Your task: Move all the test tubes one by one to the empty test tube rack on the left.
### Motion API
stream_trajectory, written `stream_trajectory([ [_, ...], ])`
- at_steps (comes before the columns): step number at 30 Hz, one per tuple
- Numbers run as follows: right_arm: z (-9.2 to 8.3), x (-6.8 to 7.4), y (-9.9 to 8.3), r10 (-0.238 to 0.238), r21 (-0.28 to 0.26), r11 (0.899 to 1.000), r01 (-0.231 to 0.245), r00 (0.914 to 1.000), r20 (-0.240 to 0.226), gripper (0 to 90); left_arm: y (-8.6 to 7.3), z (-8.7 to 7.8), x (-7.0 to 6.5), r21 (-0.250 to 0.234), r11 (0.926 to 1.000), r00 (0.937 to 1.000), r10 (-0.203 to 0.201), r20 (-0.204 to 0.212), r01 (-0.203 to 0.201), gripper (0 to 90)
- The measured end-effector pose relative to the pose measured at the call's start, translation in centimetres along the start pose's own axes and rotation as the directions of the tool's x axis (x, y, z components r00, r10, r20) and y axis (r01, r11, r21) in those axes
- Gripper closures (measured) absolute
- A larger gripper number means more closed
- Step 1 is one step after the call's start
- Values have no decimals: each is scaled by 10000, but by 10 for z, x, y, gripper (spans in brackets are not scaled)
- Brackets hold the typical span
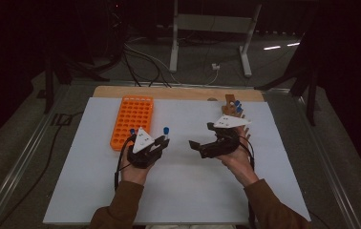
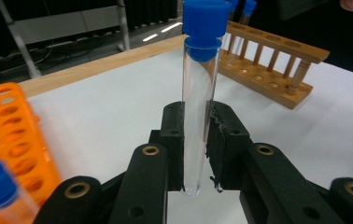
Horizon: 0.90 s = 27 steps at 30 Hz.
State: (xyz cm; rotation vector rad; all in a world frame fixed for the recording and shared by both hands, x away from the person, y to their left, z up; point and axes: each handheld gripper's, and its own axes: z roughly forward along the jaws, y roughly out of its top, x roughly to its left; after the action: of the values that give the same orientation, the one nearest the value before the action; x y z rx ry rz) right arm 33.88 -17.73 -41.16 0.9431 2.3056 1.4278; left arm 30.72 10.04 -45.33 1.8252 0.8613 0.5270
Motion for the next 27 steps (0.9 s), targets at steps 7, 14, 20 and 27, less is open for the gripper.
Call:
stream_trajectory([
  [7, -10, -11, -8, -123, -104, 9999, 132, 9964, 841, 0, -4, -13, 13, -167, 9994, 9992, -296, -284, 292, 783],
  [14, -19, -17, -14, -45, -50, 10000, 53, 9901, 1400, 0, -6, -28, 26, -341, 9983, 9970, -499, -598, 479, 782],
  [20, -29, -23, -19, 159, -208, 9997, -129, 9885, 1507, 0, -12, -39, 38, -449, 9962, 9925, -785, -936, 745, 782],
  [27, -42, -29, -25, 260, -364, 9991, -199, 9842, 1752, 0, -16, -53, 52, -587, 9938, 9855, -1015, -1360, 942, 782],
])
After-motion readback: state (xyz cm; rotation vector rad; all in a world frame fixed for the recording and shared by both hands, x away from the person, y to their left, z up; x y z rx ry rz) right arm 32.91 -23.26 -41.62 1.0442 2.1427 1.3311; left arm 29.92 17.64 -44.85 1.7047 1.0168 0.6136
